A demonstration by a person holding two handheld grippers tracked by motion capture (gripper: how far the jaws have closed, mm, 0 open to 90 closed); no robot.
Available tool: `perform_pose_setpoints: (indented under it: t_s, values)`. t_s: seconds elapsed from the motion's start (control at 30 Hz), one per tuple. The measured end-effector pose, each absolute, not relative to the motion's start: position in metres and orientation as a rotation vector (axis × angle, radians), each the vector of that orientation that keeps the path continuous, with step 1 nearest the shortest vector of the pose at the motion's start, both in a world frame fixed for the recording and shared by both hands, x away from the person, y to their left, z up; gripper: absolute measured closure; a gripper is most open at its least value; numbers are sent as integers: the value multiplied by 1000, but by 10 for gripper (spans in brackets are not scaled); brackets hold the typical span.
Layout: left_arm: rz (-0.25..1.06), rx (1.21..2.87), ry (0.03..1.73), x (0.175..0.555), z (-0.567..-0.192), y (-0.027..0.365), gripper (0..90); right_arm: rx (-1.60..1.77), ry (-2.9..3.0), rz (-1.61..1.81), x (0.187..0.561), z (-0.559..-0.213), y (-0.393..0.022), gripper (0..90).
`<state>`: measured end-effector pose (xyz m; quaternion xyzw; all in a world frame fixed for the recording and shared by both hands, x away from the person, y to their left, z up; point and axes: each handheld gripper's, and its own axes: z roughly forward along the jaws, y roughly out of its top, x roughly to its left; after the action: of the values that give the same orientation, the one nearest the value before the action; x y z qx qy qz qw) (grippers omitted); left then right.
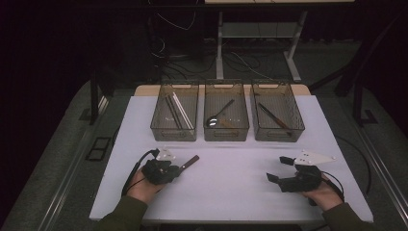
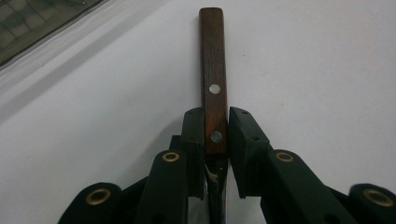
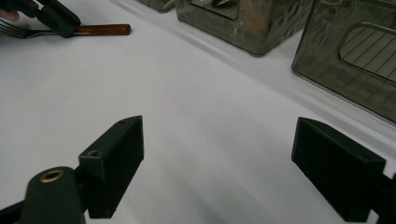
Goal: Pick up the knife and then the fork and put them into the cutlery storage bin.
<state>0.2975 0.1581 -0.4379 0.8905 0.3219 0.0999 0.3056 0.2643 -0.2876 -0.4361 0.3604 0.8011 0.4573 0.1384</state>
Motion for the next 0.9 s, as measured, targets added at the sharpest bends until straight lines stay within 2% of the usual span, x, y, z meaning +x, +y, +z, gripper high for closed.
perform_pose_setpoints:
  t_s: [0.37, 0.9]
  values:
    - [223, 2359, 848, 301, -436, 158, 767, 1032, 2336, 1342, 265, -437, -286, 169]
    - [161, 2320, 652, 298, -407, 133, 767, 929, 2476, 1379, 274, -419, -278, 169]
